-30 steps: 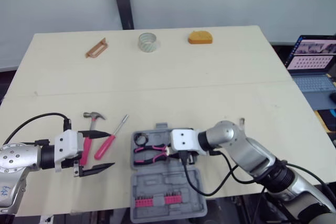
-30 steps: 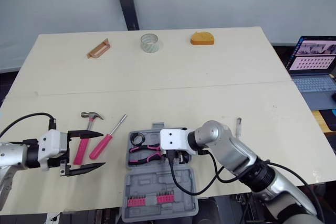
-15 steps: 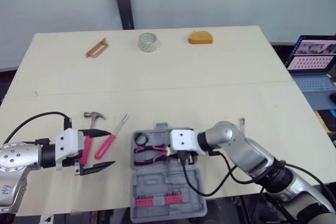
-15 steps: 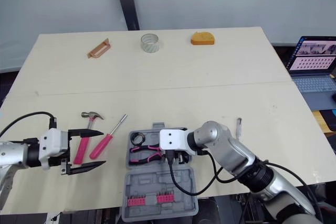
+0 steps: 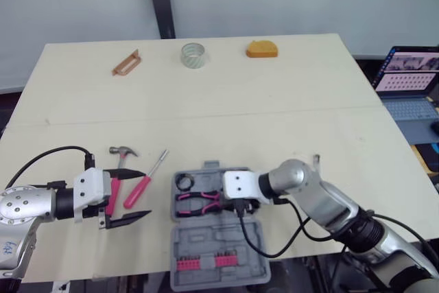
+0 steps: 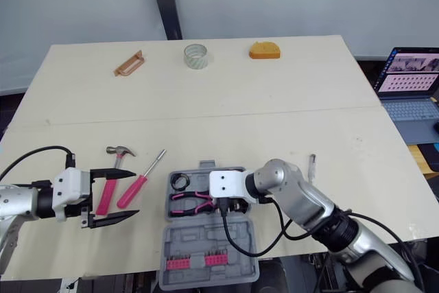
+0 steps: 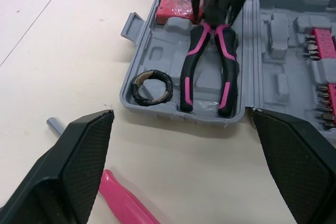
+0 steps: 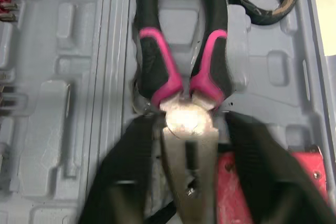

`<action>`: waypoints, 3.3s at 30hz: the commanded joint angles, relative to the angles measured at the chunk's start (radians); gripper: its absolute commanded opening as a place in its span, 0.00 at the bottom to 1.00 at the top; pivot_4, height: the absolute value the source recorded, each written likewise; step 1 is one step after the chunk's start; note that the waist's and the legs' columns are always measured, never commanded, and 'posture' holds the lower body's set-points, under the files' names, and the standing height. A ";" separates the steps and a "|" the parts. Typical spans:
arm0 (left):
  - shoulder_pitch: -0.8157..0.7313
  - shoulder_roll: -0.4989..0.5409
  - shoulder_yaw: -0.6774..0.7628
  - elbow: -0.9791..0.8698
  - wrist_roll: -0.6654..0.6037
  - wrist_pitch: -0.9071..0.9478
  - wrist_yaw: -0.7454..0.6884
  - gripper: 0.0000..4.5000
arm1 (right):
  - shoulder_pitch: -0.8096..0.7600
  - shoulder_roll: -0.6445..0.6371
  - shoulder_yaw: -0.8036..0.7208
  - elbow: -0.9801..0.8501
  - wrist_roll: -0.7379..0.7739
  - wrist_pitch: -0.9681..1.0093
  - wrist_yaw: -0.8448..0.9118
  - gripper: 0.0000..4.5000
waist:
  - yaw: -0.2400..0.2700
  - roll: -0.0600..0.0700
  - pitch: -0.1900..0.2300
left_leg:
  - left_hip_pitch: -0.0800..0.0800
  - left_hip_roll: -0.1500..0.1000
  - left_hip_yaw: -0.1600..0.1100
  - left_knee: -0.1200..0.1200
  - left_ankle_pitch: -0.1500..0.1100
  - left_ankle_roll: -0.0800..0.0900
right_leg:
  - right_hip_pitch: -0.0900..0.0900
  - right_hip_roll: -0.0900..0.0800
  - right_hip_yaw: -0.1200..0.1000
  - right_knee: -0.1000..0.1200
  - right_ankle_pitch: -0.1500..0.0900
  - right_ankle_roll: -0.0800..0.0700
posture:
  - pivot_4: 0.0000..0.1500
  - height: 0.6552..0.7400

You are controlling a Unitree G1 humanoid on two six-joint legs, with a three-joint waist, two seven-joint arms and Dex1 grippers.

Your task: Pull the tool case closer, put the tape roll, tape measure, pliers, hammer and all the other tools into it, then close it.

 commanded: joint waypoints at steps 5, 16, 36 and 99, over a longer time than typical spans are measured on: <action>-0.008 0.003 -0.005 0.008 0.003 -0.003 0.006 1.00 | 0.000 0.016 -0.041 -0.031 0.037 -0.011 0.001 0.99 | 0.000 0.000 0.000 | 0.000 0.000 0.000 0.000 0.000 0.000 | 0.000 0.000 0.000 0.000 0.000 0.000 | 1.00 1.00; -0.026 -0.003 -0.028 0.021 -0.005 -0.014 0.012 1.00 | 0.058 0.217 -0.165 0.176 0.157 -0.309 -0.090 0.24 | -0.001 -0.001 0.000 | 0.001 0.000 0.000 -0.001 0.000 0.000 | 0.001 0.000 0.000 0.000 0.000 0.000 | 1.00 1.00; -0.013 -0.010 -0.050 -0.002 -0.007 -0.018 0.014 1.00 | 0.086 0.312 -0.158 0.446 0.154 -0.451 -0.051 0.01 | -0.005 0.000 0.000 | 0.002 0.000 0.000 -0.001 0.000 0.000 | 0.001 0.000 0.000 0.000 0.000 0.000 | 1.00 1.00; 0.093 -0.014 0.255 0.155 -0.047 0.098 0.134 1.00 | 0.370 -0.180 -0.808 0.242 0.491 -0.109 -0.001 0.20 | 0.016 0.015 -0.015 | 0.017 0.000 0.002 -0.007 -0.003 0.002 | 0.017 0.000 0.000 -0.008 0.000 0.000 | 1.00 1.00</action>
